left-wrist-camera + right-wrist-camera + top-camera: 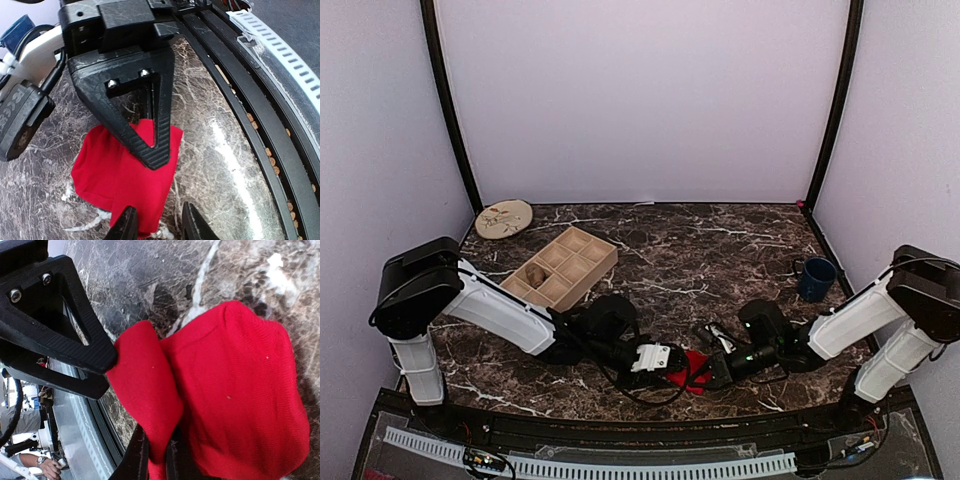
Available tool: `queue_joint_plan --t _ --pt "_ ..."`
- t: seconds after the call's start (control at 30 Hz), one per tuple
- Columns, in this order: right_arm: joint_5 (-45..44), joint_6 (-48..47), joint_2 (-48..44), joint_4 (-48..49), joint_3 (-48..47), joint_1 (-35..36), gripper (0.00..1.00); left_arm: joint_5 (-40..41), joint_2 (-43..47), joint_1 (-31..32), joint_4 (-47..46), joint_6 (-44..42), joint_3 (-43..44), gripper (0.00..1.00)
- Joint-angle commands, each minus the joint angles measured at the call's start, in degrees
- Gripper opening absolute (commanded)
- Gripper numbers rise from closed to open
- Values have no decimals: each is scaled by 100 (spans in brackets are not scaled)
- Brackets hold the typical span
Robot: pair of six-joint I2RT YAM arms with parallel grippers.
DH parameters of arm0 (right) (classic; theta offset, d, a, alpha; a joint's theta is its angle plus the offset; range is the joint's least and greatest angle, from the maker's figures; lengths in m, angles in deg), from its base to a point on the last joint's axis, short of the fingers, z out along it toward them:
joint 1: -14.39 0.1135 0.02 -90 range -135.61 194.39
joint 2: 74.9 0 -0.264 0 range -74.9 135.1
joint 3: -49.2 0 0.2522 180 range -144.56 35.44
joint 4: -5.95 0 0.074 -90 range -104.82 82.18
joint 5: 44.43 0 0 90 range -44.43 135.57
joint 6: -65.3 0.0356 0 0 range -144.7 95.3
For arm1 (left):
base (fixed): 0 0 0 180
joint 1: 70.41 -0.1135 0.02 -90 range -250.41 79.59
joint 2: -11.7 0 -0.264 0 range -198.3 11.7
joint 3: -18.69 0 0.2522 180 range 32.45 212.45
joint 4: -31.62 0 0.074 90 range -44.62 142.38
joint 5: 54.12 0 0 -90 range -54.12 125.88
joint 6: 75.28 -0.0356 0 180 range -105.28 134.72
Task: Roll the socks
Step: Roll the sock at the center of the board.
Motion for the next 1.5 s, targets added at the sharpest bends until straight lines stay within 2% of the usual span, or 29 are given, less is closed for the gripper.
queue_joint_plan --t 0.0,0.23,0.6,0.8,1.07,1.2,1.33,1.4,1.47 --pt "162 47 124 -198 54 -37 0 215 73 47 314 -524 195 34" --pt "267 21 131 -267 20 -37 0 457 -62 74 298 -789 316 34" --pt "324 -23 187 -290 -36 -44 0 83 -159 75 693 -874 390 35" --pt "423 -47 237 -265 -52 -46 0 129 -276 75 737 -889 459 35" --pt "484 -124 256 -355 -97 -55 0 -235 -546 75 1077 -921 809 34" --pt "532 -199 274 -435 -147 -94 0 -406 -629 75 1308 -954 935 24" --pt "518 -332 274 -617 -243 -133 0 -601 -711 66 1904 -1145 1174 1" --pt "465 -474 274 -868 -362 -137 3 -575 -724 43 2099 -1173 1230 0" --pt "403 -625 258 -1104 -496 -142 13 -504 -745 4 2349 -1160 1293 0"
